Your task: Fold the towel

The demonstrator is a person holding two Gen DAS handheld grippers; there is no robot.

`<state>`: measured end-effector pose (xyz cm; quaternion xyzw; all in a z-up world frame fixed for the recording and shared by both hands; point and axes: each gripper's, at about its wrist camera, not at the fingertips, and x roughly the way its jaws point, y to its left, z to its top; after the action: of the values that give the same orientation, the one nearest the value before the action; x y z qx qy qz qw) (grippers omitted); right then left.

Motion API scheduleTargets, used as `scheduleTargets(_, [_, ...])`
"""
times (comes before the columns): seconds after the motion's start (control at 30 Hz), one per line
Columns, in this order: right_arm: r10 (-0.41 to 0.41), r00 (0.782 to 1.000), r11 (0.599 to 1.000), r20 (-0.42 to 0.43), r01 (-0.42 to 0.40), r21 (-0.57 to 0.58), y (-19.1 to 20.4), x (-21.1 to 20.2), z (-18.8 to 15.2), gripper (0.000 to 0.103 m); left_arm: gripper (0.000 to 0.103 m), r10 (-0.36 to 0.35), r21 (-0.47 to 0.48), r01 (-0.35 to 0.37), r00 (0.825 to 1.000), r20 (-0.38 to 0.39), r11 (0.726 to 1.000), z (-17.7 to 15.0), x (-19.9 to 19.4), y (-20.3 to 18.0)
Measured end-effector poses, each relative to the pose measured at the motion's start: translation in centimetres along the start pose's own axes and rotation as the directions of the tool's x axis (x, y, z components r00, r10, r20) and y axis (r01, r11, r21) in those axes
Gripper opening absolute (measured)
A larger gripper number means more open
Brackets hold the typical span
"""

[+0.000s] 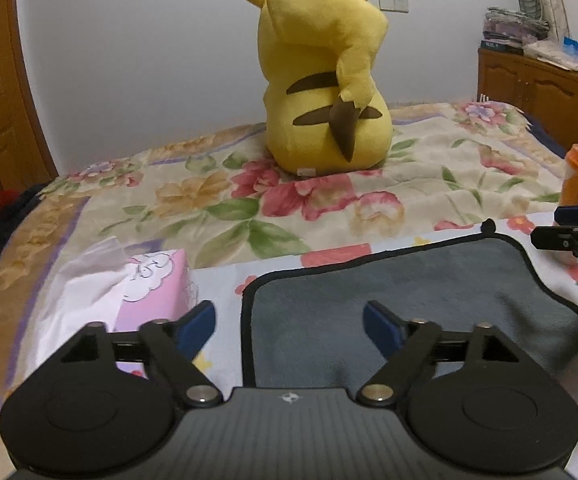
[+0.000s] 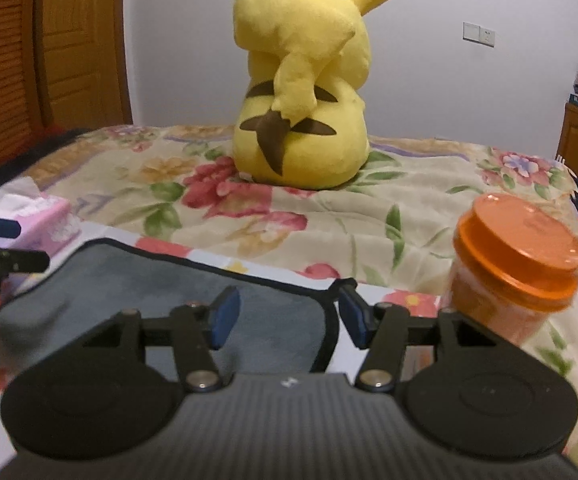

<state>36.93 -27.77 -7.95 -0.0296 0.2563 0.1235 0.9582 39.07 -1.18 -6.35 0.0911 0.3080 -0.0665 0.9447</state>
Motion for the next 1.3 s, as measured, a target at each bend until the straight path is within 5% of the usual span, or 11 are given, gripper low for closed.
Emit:
scheduleTargets(0.23, [0.014, 1.000, 1.000, -0.007, -0.014, 0.018, 0.8, -3.3, -0.5, 0.069, 0.098, -0.008, -0.014, 0.008, 1.000, 0.002, 1.000, 0.3, -3.4, -0.2])
scheduleTargets(0.37, [0.028, 1.000, 0.999, -0.004, -0.028, 0.038, 1.1, -5.1, -0.7, 0.092, 0.101, -0.009, -0.011, 0.009, 1.000, 0.013, 1.000, 0.6, -5.5, -0.4])
scheduleTargets(0.6, [0.023, 1.000, 0.999, 0.008, -0.023, 0.040, 1.4, -8.1, -0.2, 0.103, 0.103, -0.023, -0.012, 0.023, 0.999, 0.035, 1.000, 1.1, -9.3, -0.7])
scheduleTargets(1.3, [0.000, 0.999, 0.998, 0.045, -0.003, 0.057, 3.2, -18.5, 0.3, 0.103, 0.103, -0.021, -0.014, 0.022, 0.998, 0.057, 1.000, 0.4, -21.0, -0.8])
